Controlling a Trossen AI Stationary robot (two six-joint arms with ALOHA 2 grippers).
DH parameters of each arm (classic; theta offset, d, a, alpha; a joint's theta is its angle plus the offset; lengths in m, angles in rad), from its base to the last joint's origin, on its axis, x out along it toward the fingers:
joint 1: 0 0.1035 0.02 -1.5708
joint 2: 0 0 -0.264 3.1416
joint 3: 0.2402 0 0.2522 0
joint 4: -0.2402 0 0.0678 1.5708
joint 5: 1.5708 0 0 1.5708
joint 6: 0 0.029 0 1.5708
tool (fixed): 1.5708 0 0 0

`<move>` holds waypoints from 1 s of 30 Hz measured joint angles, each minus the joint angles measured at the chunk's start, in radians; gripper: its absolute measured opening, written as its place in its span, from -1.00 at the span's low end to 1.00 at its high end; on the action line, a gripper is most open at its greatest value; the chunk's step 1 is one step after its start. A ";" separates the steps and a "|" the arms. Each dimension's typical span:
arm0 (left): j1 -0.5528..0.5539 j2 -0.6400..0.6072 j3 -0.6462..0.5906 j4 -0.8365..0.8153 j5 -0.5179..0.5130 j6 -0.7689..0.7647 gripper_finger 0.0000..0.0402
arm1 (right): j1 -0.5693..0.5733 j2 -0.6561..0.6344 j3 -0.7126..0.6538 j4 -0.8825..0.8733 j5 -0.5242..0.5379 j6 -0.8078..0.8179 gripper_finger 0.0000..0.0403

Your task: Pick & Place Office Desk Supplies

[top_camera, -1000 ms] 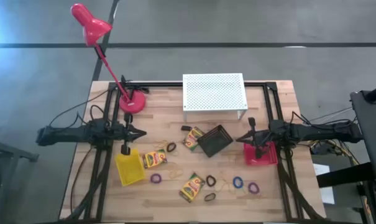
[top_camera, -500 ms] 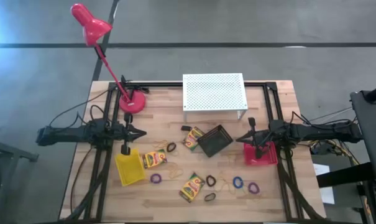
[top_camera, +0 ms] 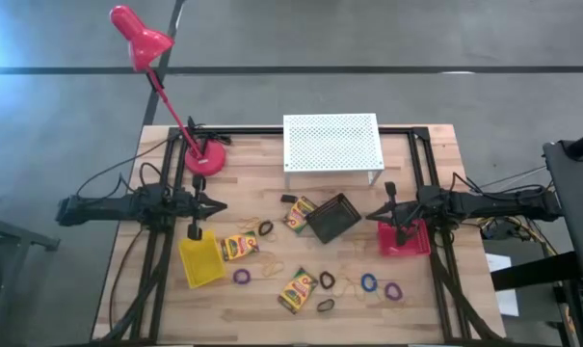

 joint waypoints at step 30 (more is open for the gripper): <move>0.000 0.000 0.000 0.000 0.000 0.000 -0.86 | 0.000 0.003 0.000 0.086 -0.264 0.408 -0.96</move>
